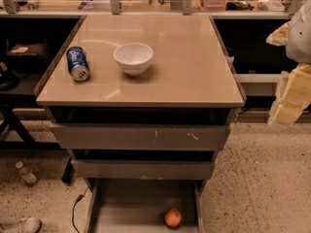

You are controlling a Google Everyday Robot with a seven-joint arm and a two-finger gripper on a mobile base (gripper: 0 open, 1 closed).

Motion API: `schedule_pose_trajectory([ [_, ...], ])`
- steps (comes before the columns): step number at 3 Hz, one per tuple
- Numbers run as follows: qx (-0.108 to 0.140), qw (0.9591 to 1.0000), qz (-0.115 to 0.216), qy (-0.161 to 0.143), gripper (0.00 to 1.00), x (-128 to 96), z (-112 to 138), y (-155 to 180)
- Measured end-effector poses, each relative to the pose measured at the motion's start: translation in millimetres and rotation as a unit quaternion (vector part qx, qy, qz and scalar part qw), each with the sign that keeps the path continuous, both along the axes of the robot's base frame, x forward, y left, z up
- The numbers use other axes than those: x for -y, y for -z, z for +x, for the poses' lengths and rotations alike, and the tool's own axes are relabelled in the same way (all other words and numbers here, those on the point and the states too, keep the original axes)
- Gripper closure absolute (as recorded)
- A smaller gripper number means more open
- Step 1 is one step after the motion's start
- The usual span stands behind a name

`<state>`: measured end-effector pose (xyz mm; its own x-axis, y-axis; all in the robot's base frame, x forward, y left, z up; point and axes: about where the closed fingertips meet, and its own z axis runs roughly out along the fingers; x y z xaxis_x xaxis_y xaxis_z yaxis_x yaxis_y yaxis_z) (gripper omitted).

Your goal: Pick orange from bottom drawer and place on counter

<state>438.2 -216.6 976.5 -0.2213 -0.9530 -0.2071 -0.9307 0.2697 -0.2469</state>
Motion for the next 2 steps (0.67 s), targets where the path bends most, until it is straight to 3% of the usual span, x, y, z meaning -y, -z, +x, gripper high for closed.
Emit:
schedule_pose_trajectory([
  [1, 0.0, 1.0, 0.0, 0.0, 0.0, 0.0, 0.0, 0.0],
  [2, -0.017, 0.9999, 0.003, 0.003, 0.0, -3.0, -10.0, 30.2],
])
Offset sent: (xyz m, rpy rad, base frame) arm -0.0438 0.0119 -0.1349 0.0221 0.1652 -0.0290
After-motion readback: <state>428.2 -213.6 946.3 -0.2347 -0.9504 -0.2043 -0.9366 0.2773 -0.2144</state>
